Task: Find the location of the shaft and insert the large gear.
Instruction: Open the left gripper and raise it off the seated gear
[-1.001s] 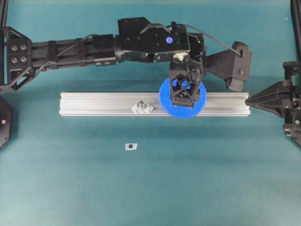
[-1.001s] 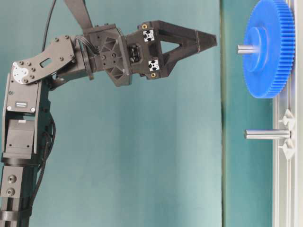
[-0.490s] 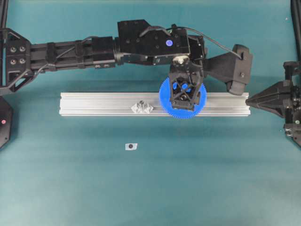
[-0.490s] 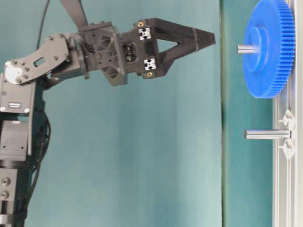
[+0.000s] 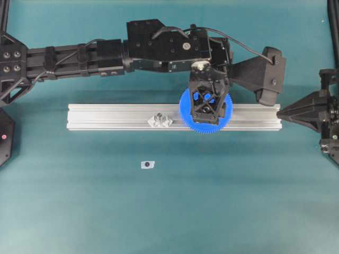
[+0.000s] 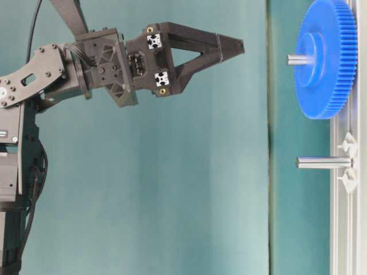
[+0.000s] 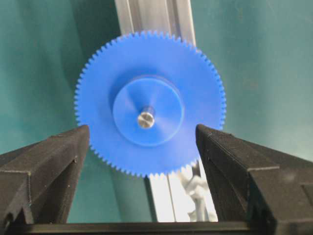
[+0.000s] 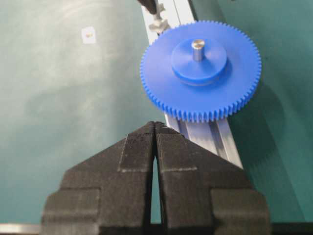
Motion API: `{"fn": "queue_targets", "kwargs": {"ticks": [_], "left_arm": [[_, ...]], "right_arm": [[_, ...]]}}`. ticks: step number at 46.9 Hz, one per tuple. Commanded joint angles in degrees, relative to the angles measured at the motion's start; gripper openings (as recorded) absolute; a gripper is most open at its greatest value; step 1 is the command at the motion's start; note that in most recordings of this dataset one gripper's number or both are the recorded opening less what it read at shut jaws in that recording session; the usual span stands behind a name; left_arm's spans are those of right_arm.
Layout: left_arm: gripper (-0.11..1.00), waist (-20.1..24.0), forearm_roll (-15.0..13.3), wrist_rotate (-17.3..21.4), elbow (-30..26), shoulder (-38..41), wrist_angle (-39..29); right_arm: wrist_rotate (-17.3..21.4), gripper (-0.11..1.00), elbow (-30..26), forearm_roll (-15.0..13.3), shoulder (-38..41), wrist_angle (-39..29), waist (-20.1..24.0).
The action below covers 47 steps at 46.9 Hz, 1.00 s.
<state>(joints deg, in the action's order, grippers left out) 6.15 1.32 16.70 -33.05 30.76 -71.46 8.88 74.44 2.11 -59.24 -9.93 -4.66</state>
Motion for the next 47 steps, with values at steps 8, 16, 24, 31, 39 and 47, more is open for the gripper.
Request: {"fn": "queue_targets", "kwargs": {"ticks": [8,16,24,31,39,47], "left_arm": [[0.85,-0.26,0.00,0.35,-3.78,-2.99,-2.46],[0.85,-0.26,0.00,0.26,-4.92,-2.29,-2.81],[0.85,-0.26,0.00,0.18,-5.10,-1.93,-3.43],[0.85,-0.26,0.00,0.09,-5.10,-1.85,-3.60],[0.85,-0.26,0.00,-0.09,-5.10,-1.67,-3.60],[0.85,-0.26,0.00,-0.18,-5.10,-1.41,-3.69]], "right_arm": [[0.44,0.01,-0.62,0.00,0.26,0.26,-0.09],[0.44,0.01,-0.62,0.00,0.26,0.26,-0.18],[0.44,0.01,-0.70,0.00,0.26,0.26,-0.18],[0.44,0.01,-0.70,0.00,0.26,0.26,-0.18],[0.44,0.01,-0.70,0.00,0.26,0.26,-0.09],[0.44,0.01,-0.79,0.00,0.26,0.26,-0.18]]}}
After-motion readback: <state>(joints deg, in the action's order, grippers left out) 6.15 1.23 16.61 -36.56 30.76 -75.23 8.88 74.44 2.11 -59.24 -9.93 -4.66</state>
